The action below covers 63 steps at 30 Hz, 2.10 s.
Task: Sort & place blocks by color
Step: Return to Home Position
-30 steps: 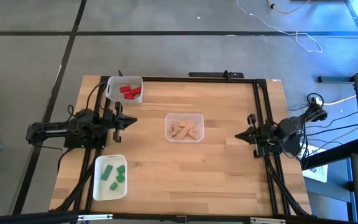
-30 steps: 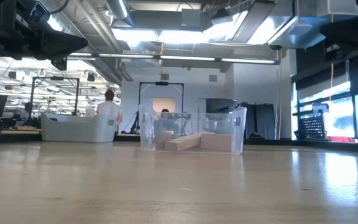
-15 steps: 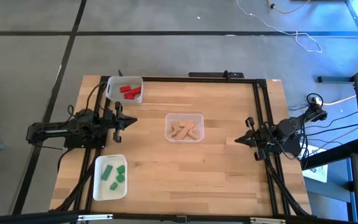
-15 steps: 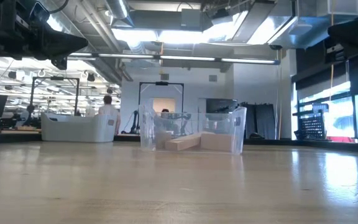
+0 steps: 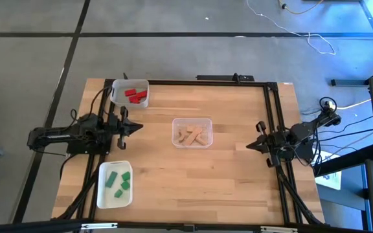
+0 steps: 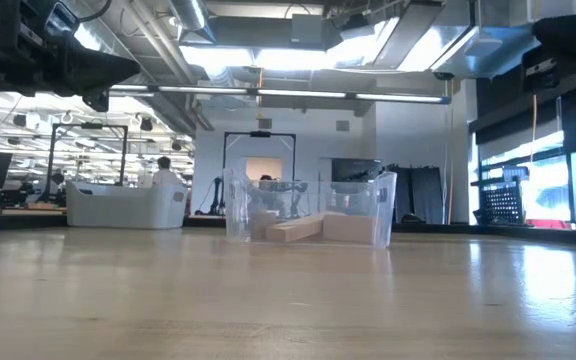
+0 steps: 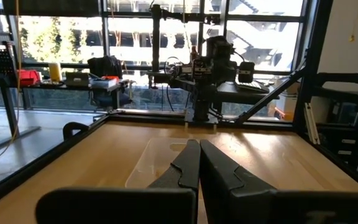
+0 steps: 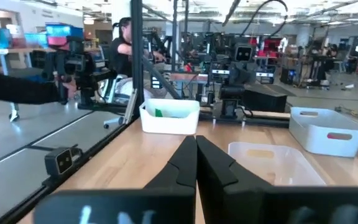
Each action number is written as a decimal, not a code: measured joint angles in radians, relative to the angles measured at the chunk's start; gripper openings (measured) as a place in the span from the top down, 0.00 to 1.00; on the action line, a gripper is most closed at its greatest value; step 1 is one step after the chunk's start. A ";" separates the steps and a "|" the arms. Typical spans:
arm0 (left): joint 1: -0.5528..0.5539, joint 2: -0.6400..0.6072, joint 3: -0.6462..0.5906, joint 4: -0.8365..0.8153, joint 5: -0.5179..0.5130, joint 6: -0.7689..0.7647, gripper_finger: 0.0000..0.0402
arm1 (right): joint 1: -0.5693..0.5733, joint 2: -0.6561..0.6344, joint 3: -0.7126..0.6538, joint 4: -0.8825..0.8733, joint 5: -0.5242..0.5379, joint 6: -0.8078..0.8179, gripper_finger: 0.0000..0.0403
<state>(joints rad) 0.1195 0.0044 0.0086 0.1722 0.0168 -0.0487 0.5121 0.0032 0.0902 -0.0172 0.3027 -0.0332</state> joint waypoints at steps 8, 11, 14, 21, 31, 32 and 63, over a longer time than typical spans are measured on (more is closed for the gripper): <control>0.000 0.000 0.000 -0.004 0.008 0.000 1.00 | -0.003 0.013 -0.083 0.139 -0.010 0.016 1.00; 0.000 0.000 0.000 -0.003 0.011 0.007 1.00 | -0.005 0.011 -0.082 0.150 -0.012 0.013 1.00; 0.000 0.000 0.000 -0.004 0.011 0.007 1.00 | -0.005 0.011 -0.082 0.132 -0.010 -0.007 1.00; 0.000 0.000 0.000 -0.006 0.011 0.008 1.00 | -0.006 0.021 -0.082 0.085 -0.009 -0.055 1.00; 0.000 0.000 0.000 -0.055 0.011 0.008 1.00 | -0.006 0.021 -0.082 0.086 -0.009 -0.052 1.00; 0.000 0.000 0.000 -0.055 0.011 0.008 1.00 | -0.006 0.021 -0.082 0.086 -0.009 -0.053 1.00; 0.000 0.000 0.000 -0.052 0.010 0.008 1.00 | -0.006 0.021 -0.082 0.086 -0.009 -0.054 1.00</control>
<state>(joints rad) 0.1196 0.0044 0.0090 0.1203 0.0273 -0.0407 0.5060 0.0242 0.0086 0.0692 0.2939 -0.0875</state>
